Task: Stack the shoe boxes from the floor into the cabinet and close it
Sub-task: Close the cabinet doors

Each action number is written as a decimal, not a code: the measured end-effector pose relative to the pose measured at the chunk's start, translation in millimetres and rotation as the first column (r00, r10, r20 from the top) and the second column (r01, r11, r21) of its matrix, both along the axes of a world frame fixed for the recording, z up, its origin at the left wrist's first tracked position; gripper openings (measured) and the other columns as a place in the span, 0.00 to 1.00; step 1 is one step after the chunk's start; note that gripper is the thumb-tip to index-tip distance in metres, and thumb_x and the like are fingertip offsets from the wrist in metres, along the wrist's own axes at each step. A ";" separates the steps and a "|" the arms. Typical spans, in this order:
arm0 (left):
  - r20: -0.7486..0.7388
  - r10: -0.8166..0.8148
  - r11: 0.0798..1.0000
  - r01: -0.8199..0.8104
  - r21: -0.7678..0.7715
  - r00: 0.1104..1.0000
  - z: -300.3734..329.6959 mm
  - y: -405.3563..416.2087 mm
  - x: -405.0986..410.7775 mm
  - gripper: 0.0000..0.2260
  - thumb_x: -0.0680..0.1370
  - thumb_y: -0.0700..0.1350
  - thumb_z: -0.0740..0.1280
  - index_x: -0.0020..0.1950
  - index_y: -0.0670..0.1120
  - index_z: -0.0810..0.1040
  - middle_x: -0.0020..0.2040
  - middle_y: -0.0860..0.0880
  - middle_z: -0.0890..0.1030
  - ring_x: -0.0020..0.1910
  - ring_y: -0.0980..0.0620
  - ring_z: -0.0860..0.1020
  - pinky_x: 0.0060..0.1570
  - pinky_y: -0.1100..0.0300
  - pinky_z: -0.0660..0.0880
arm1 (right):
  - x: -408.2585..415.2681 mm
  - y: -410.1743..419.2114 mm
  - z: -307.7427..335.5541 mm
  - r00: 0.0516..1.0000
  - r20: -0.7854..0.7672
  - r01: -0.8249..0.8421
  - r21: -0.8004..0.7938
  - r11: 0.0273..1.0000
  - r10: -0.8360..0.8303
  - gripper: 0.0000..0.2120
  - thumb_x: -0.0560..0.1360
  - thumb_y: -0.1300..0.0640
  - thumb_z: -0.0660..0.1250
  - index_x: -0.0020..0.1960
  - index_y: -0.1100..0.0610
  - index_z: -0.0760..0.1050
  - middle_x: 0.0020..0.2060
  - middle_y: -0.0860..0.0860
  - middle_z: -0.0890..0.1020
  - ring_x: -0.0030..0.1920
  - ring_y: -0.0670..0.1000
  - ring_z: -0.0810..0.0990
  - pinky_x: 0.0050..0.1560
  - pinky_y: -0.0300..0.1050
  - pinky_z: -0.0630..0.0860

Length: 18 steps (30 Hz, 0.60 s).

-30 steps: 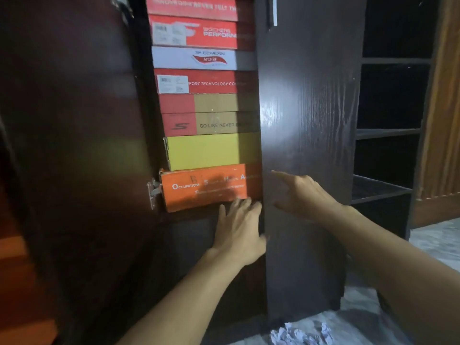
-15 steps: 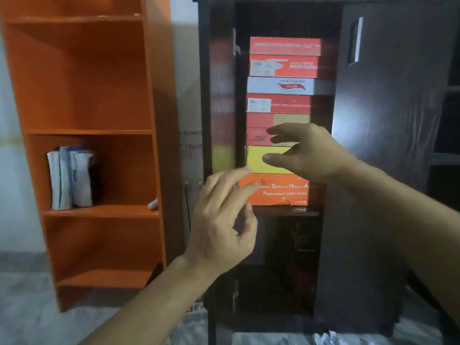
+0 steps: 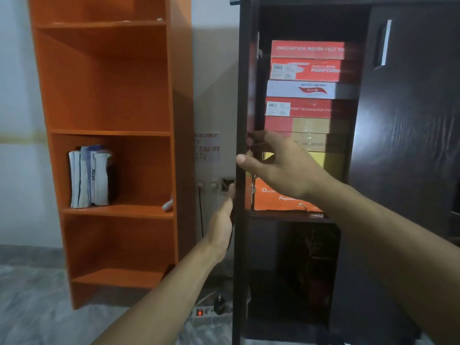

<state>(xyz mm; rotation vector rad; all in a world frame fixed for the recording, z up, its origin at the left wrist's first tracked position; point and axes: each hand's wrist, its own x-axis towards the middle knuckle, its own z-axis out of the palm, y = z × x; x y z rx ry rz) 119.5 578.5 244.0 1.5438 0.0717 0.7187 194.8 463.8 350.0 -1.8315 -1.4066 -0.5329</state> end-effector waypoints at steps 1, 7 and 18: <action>-0.004 -0.010 0.999 0.010 0.034 1.000 -3.6 -3.1 5.4 0.27 0.76 0.68 0.51 0.64 0.58 0.78 0.66 0.53 0.77 0.69 0.53 0.71 0.73 0.50 0.61 | 2.3 -3.8 -3.1 1.000 -0.012 -0.006 0.004 1.000 0.006 0.30 0.72 0.36 0.66 0.66 0.52 0.72 0.60 0.47 0.80 0.58 0.52 0.80 0.57 0.54 0.78; 0.010 -0.062 0.969 0.057 0.239 0.998 -10.3 -31.6 59.0 0.48 0.60 0.82 0.55 0.75 0.68 0.43 0.78 0.62 0.43 0.77 0.60 0.43 0.72 0.56 0.45 | 32.6 -42.7 -22.0 0.980 -0.192 -0.011 0.165 0.986 0.043 0.13 0.75 0.47 0.69 0.58 0.48 0.75 0.51 0.37 0.81 0.51 0.40 0.81 0.52 0.47 0.81; 0.075 0.377 0.277 -0.190 0.942 0.923 -55.0 -39.2 183.2 0.52 0.71 0.70 0.62 0.73 0.54 0.23 0.71 0.49 0.20 0.72 0.49 0.24 0.72 0.37 0.35 | 147.0 -107.6 -97.0 0.854 -0.334 0.499 0.306 0.811 -0.400 0.07 0.72 0.50 0.74 0.41 0.52 0.78 0.33 0.40 0.80 0.37 0.39 0.80 0.34 0.25 0.72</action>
